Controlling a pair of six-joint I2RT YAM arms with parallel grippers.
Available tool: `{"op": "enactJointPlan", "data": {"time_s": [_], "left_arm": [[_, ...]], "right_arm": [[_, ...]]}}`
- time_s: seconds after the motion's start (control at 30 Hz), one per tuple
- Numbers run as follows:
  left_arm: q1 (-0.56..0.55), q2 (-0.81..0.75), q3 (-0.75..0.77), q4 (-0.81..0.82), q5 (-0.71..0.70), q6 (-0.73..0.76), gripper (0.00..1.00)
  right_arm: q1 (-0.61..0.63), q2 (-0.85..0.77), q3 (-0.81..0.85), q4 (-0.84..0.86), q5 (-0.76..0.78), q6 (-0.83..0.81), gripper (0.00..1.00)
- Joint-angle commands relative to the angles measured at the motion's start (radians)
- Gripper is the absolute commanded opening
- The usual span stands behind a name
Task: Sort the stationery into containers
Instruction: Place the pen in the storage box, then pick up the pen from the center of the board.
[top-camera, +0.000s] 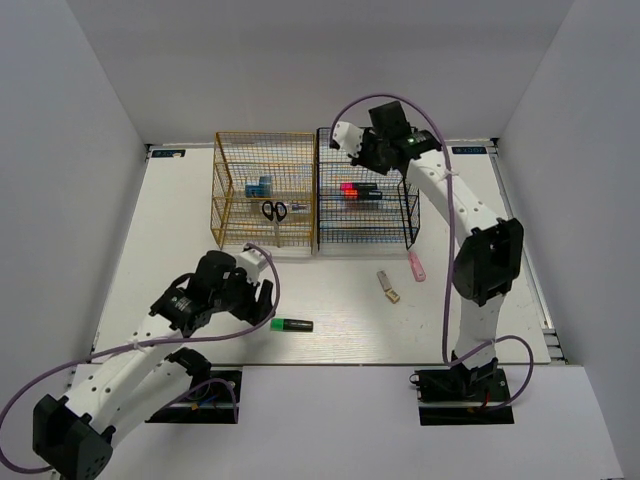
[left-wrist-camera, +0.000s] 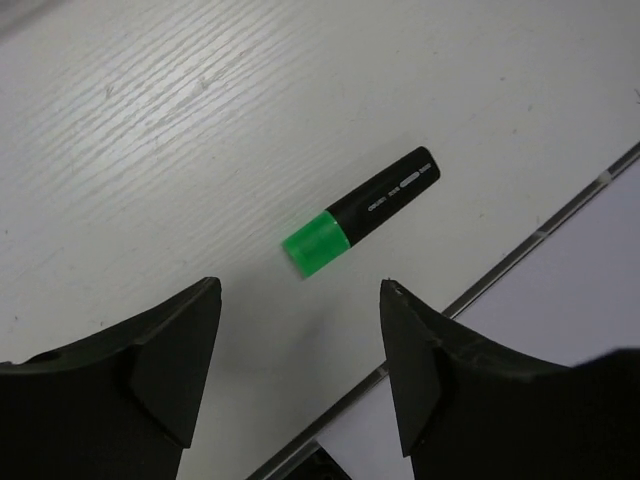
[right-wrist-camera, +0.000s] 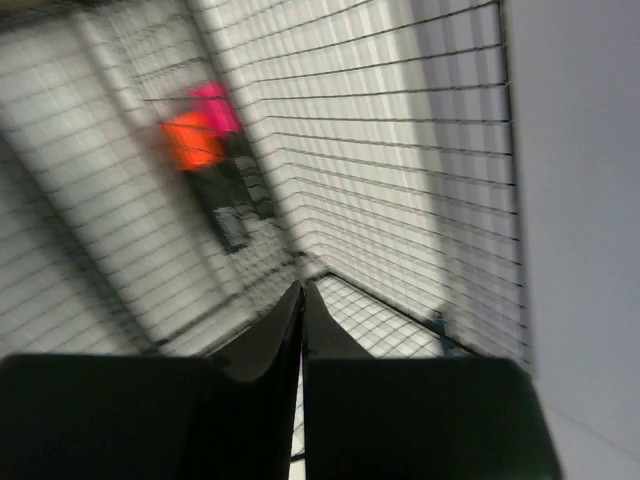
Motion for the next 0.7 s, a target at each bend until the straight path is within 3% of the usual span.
{"op": "enactJointPlan", "data": {"time_s": [0.0, 0.07, 0.1, 0.13, 0.17, 0.2, 0.27, 0.33, 0.4, 0.53, 0.67], "left_arm": [[-0.016, 0.014, 0.065, 0.017, 0.102, 0.075, 0.76], [-0.039, 0.056, 0.097, 0.034, 0.134, 0.161, 0.76], [-0.058, 0.072, 0.103, 0.045, 0.148, 0.17, 0.73], [-0.078, 0.087, 0.118, 0.051, 0.174, 0.208, 0.71], [-0.103, 0.142, 0.129, 0.058, 0.205, 0.258, 0.63], [-0.117, 0.162, 0.134, 0.063, 0.21, 0.275, 0.59], [-0.158, 0.257, 0.174, 0.071, 0.194, 0.326, 0.56], [-0.201, 0.317, 0.232, -0.002, 0.193, 0.406, 0.55], [-0.229, 0.428, 0.296, -0.073, 0.181, 0.482, 0.63], [-0.278, 0.569, 0.399, -0.155, 0.072, 0.573, 0.72], [-0.284, 0.664, 0.445, -0.202, 0.043, 0.617, 0.72]], "right_arm": [[-0.014, -0.162, 0.036, -0.156, -0.219, 0.164, 0.0], [-0.031, -0.258, -0.023, -0.274, -0.512, 0.261, 0.0], [-0.036, -0.291, -0.055, -0.326, -0.584, 0.279, 0.11], [-0.036, -0.347, -0.135, -0.371, -0.65, 0.274, 0.33], [-0.034, -0.416, -0.236, -0.388, -0.827, 0.252, 0.52], [-0.033, -0.45, -0.293, -0.394, -0.873, 0.254, 0.67], [-0.03, -0.59, -0.519, -0.352, -1.0, 0.257, 0.69], [-0.034, -0.682, -0.657, -0.271, -1.031, 0.27, 0.69], [-0.031, -0.756, -0.787, -0.229, -1.039, 0.284, 0.67], [-0.036, -0.851, -0.883, -0.239, -1.084, 0.266, 0.66], [-0.036, -0.903, -0.951, -0.223, -1.074, 0.267, 0.66]]}}
